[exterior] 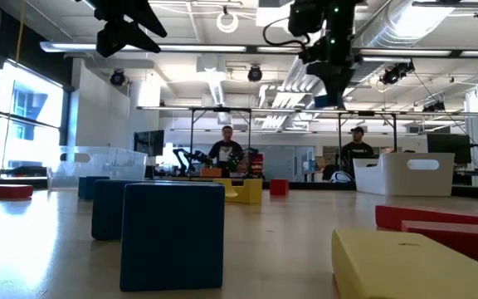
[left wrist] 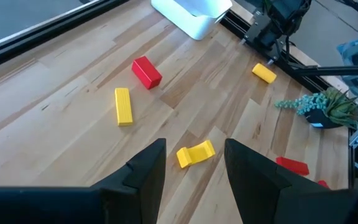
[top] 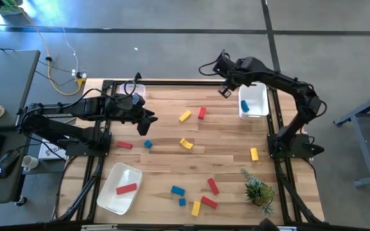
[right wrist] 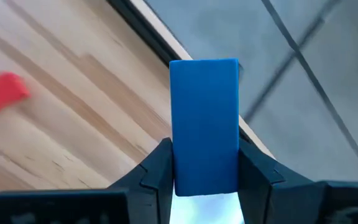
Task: Sort & place blocks by color
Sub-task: Put the blue block into the top white bin
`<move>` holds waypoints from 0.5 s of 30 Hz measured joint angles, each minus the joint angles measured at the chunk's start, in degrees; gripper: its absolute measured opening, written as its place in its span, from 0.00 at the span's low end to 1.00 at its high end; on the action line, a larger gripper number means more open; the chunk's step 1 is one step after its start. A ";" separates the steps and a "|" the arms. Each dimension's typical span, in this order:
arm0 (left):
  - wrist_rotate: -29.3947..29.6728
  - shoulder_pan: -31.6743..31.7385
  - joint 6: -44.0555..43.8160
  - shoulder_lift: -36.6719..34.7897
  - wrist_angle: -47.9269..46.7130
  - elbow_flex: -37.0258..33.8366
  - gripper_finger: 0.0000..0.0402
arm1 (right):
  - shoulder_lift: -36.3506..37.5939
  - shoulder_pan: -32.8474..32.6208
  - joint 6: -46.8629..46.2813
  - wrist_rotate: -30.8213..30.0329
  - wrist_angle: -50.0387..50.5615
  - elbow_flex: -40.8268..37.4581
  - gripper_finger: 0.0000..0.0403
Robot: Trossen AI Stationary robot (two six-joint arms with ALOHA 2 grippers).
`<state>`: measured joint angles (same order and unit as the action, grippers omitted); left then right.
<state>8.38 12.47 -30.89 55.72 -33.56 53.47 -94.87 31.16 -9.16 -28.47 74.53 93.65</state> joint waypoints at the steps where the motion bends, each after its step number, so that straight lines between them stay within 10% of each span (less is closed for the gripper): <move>1: 0.00 0.00 0.50 0.00 0.00 0.00 0.38 | 0.33 0.00 -1.48 -1.08 1.65 0.00 0.27; 15: 0.04 0.00 1.14 0.00 -0.02 0.00 0.38 | 2.41 2.78 -11.54 -4.47 7.07 -12.38 0.27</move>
<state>8.43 12.47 -29.76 55.72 -33.58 53.47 -92.47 33.94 -20.70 -32.94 81.60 81.27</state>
